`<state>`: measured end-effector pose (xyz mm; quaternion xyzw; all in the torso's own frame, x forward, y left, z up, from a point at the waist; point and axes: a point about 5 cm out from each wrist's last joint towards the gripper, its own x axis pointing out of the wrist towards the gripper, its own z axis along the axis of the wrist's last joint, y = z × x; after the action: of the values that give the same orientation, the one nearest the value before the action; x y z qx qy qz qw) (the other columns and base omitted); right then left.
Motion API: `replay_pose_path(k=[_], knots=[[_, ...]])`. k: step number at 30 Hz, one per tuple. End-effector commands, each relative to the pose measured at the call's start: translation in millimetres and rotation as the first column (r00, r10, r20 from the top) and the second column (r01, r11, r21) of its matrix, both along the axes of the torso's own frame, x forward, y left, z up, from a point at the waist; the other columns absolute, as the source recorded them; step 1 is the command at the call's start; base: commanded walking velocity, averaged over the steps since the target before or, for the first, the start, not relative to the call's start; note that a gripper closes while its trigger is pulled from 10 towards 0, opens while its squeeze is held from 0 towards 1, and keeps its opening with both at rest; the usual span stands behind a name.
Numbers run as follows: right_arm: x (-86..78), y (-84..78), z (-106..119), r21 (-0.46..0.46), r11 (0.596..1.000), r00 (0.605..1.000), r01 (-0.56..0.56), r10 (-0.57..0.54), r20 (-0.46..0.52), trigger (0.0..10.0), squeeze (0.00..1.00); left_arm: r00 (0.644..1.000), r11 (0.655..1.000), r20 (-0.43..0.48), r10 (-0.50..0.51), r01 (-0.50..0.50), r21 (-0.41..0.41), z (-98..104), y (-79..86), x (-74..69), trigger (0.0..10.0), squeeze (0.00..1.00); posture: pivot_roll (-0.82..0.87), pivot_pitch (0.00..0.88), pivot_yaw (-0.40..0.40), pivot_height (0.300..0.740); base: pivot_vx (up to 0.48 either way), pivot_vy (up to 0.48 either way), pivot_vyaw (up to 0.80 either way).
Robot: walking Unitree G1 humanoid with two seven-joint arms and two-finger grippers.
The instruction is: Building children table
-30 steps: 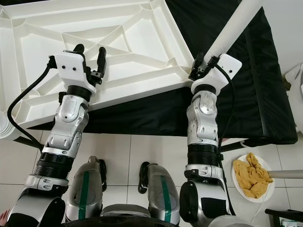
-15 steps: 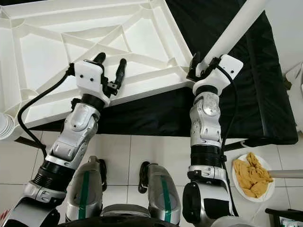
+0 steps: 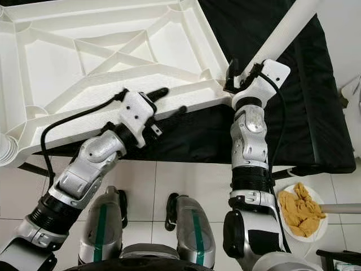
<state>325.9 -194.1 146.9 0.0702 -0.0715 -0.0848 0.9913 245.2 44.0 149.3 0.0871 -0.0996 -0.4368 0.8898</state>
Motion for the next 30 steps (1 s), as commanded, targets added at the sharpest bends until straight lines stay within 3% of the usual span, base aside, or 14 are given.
replay_pose_path(k=[1, 14, 21, 24, 27, 29, 30], knots=[[0.7, -1.8, -3.0, -0.003, 1.0, 1.0, -0.013, 0.013, -0.011, 10.0, 0.0, 0.999, 0.999, 0.002, -0.039, 0.038, 0.028, -1.2, -3.8, -3.7, 10.0, 0.0, 0.1, 0.091, -0.11, 0.74, 0.0, 0.0, 0.0], [2.8, -2.4, -6.7, -0.038, 0.991, 0.991, -0.13, 0.129, -0.029, 10.0, 0.0, 0.999, 0.998, 0.003, -0.037, 0.037, 0.047, 0.1, -0.3, -0.9, 10.0, 0.0, 0.1, 0.087, -0.104, 0.74, 0.0, 0.0, 0.0], [-3.0, -16.0, 1.7, -0.1, 0.968, 0.972, -0.232, 0.234, 0.008, 10.0, 0.0, 0.999, 0.998, 0.003, -0.035, 0.034, 0.052, 0.6, 2.3, -0.3, 10.0, 0.0, 0.1, 0.082, -0.106, 0.74, 0.0, 0.0, 0.0], [-8.5, -32.4, 9.4, -0.159, 0.93, 0.942, -0.332, 0.335, -0.005, 10.0, 0.0, 1.0, 0.998, 0.002, -0.029, 0.029, 0.051, 1.0, 3.9, -0.8, 10.0, 0.0, 0.1, 0.083, -0.103, 0.74, 0.0, 0.0, 0.0], [-10.8, -36.0, 12.7, -0.19, 0.896, 0.914, -0.402, 0.405, -0.021, 10.0, 0.0, 1.0, 0.998, 0.0, -0.027, 0.027, 0.05, 0.8, 4.4, -1.1, 10.0, 0.0, 0.1, 0.083, -0.101, 0.74, 0.0, 0.0, 0.0], [-14.5, -41.1, 13.2, -0.235, 0.842, 0.873, -0.485, 0.484, -0.069, 10.0, 0.0, 1.0, 0.998, 0.001, -0.024, 0.024, 0.052, 0.8, 5.2, -0.5, 10.0, 0.0, 0.09, 0.085, -0.102, 0.74, 0.0, 0.0, 0.0], [-14.5, -41.1, 13.2, -0.235, 0.842, 0.873, -0.485, 0.484, -0.069, 10.0, 0.0, 1.0, 0.998, 0.001, -0.024, 0.024, 0.052, 0.8, 5.2, -0.5, 10.0, 0.0, 0.09, 0.085, -0.102, 0.74, 0.0, 0.0, 0.0]])
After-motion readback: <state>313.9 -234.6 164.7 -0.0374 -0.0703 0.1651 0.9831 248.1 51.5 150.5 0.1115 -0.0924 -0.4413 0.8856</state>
